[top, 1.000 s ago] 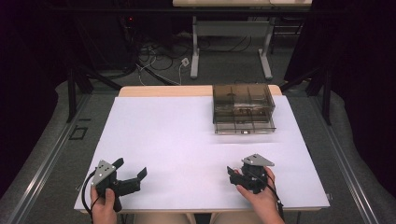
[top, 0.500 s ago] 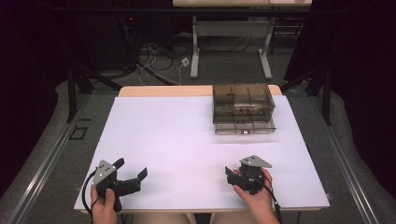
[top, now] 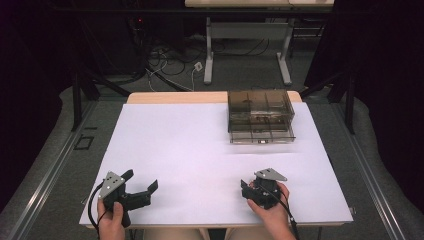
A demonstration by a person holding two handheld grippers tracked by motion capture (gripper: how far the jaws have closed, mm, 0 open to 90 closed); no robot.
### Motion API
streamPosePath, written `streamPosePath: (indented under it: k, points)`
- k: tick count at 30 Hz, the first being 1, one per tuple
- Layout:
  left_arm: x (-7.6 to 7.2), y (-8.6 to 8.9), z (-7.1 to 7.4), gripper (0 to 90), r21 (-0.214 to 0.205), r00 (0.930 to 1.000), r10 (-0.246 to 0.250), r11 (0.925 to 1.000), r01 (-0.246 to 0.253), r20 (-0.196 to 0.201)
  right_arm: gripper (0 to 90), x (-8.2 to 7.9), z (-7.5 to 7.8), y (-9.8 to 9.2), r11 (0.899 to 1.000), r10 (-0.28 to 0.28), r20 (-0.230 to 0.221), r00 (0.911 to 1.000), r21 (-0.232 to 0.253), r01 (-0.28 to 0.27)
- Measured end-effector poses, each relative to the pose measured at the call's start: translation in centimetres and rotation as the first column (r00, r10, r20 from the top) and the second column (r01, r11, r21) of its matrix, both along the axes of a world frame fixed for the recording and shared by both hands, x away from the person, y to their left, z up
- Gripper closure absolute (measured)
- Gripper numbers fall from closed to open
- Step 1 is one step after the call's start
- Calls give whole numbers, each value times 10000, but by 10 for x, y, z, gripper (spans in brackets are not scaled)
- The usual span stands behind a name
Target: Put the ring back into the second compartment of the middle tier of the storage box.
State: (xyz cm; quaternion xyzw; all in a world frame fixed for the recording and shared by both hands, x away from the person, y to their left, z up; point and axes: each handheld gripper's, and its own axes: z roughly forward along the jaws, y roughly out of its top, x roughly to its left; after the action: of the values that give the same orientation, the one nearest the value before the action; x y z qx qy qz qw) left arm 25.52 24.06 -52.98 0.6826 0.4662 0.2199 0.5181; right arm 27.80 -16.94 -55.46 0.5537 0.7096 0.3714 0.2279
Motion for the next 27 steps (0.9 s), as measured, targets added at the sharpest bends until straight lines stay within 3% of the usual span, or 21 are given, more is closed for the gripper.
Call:
streamPosePath:
  k: [15, 27]
  points:
    - [0, -1, 0, 5, 33, 10000, -19, 10000, 19, -5, 524, -1, -6, -3, 9998, -196, 58, 9998, -53, 197]
    - [0, -1, -1, 4, 50, 10000, -12, 10000, 12, -39, 565, -2, -9, -1, 9995, -282, 85, 9996, -162, 283]
